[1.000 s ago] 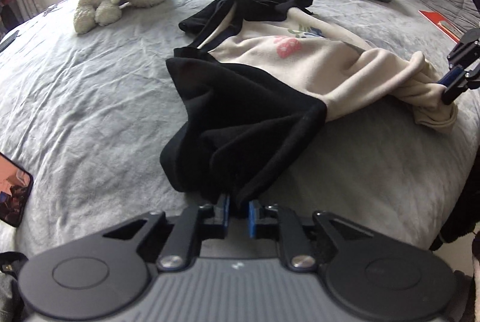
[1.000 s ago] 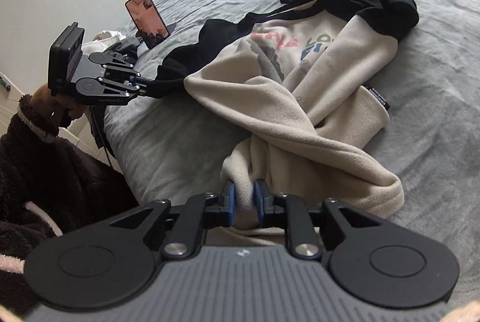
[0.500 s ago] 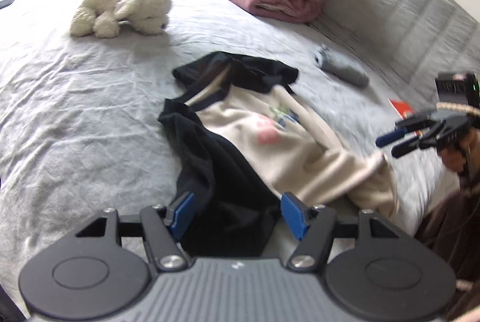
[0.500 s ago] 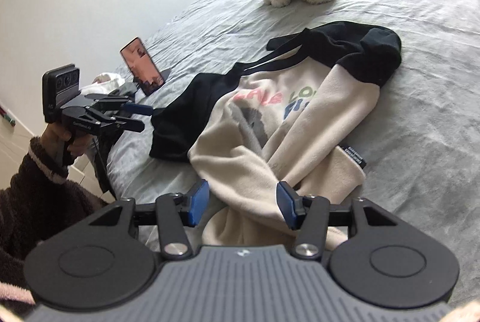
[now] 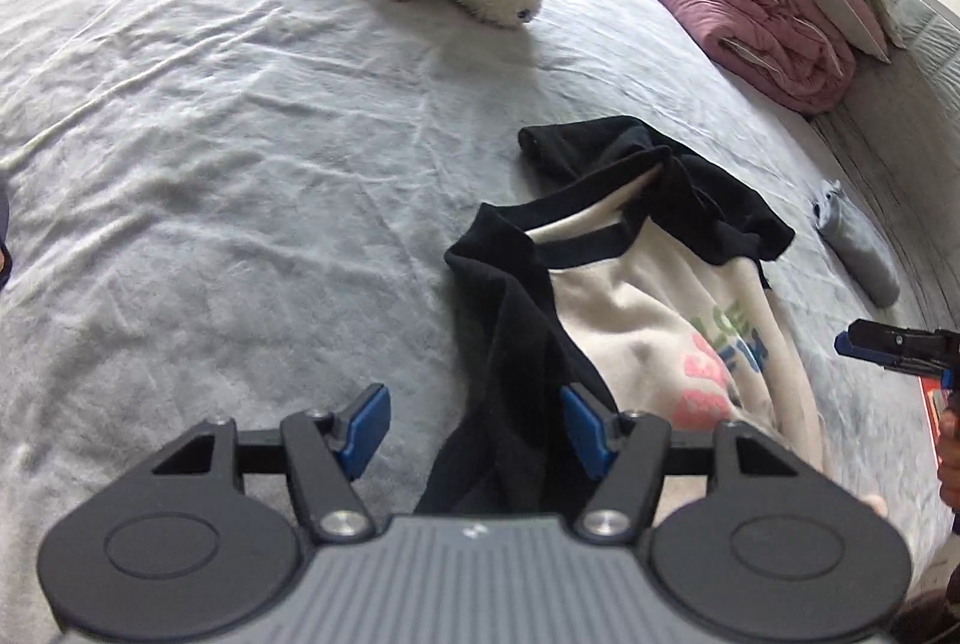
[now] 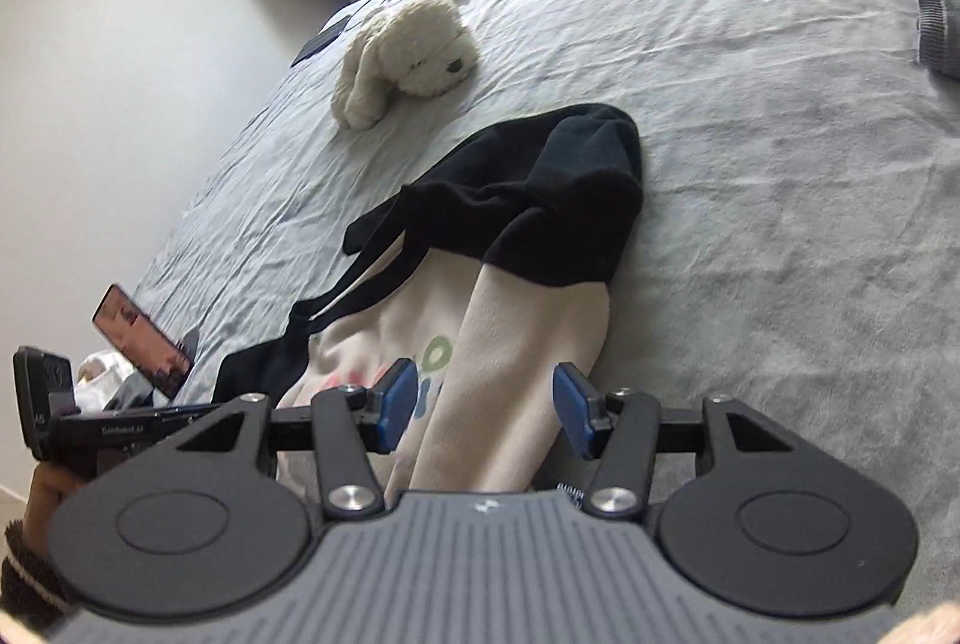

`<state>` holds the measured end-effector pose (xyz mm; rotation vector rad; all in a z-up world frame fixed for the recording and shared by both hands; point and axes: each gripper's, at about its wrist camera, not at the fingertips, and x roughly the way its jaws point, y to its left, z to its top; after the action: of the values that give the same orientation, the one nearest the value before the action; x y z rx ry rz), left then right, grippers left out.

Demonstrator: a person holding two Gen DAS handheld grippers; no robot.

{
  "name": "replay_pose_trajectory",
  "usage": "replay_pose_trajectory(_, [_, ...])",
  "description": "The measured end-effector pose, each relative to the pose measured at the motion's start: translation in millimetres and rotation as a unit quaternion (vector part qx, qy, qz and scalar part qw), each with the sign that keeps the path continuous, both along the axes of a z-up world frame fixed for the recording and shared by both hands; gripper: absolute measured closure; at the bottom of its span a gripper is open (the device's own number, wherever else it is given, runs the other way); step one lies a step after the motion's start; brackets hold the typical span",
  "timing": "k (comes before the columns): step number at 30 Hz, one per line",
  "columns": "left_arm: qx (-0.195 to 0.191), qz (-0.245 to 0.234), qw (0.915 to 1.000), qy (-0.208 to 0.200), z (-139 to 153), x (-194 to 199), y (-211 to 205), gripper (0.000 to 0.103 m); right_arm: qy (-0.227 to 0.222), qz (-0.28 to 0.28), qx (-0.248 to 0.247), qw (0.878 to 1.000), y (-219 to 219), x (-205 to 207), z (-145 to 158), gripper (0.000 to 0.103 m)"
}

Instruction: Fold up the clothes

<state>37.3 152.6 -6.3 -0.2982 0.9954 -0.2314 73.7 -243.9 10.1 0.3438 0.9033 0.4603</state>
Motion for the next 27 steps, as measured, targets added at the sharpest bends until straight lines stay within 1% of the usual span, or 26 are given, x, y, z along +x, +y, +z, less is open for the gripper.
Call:
replay_pose_trajectory(2, [-0.007,0.020,0.9998,0.005,-3,8,-1,0.042,-0.004,-0.021,-0.007,1.000,0,12,-3,0.048])
replay_pose_trajectory(3, [-0.007,0.026,0.9996,0.008,-5,11,-3,0.046,-0.006,-0.032,-0.010,0.999,0,18,-5,0.048])
replay_pose_trajectory(7, [-0.008,0.041,0.9988,0.027,-15,26,-11,0.053,-0.014,-0.074,-0.023,0.997,1,42,-11,0.048])
replay_pose_trajectory(9, [-0.008,0.047,0.9985,0.028,-16,30,-14,0.057,-0.019,-0.095,-0.030,0.995,1,54,-14,0.048])
replay_pose_trajectory(10, [-0.008,0.050,0.9983,0.028,-16,31,-15,0.058,-0.020,-0.099,-0.031,0.994,2,61,-16,0.048])
replay_pose_trajectory(12, [-0.007,0.054,0.9981,0.029,-17,34,-16,0.064,-0.022,-0.106,-0.034,0.993,4,72,-18,0.048])
replay_pose_trajectory(15, [0.009,0.052,0.9982,0.028,-17,36,-22,0.070,-0.029,-0.111,-0.047,0.992,11,88,-19,0.048])
replay_pose_trajectory(20, [0.039,0.045,0.9979,0.027,-18,39,-29,0.079,-0.033,-0.124,-0.110,0.986,25,106,-29,0.049])
replay_pose_trajectory(21, [0.044,0.043,0.9977,0.027,-18,39,-30,0.081,-0.031,-0.125,-0.124,0.984,27,108,-32,0.053])
replay_pose_trajectory(22, [0.050,0.040,0.9976,0.026,-18,39,-32,0.083,-0.032,-0.125,-0.139,0.982,29,109,-35,0.066])
replay_pose_trajectory(24, [0.057,0.038,0.9974,0.024,-17,39,-34,0.087,-0.043,-0.123,-0.153,0.980,31,106,-36,0.078])
replay_pose_trajectory(25, [0.059,0.037,0.9973,0.024,-17,39,-34,0.088,-0.049,-0.121,-0.159,0.979,31,105,-36,0.086])
replay_pose_trajectory(27, [0.061,0.037,0.9972,0.021,-16,39,-35,0.092,-0.061,-0.131,-0.169,0.975,30,101,-32,0.090])
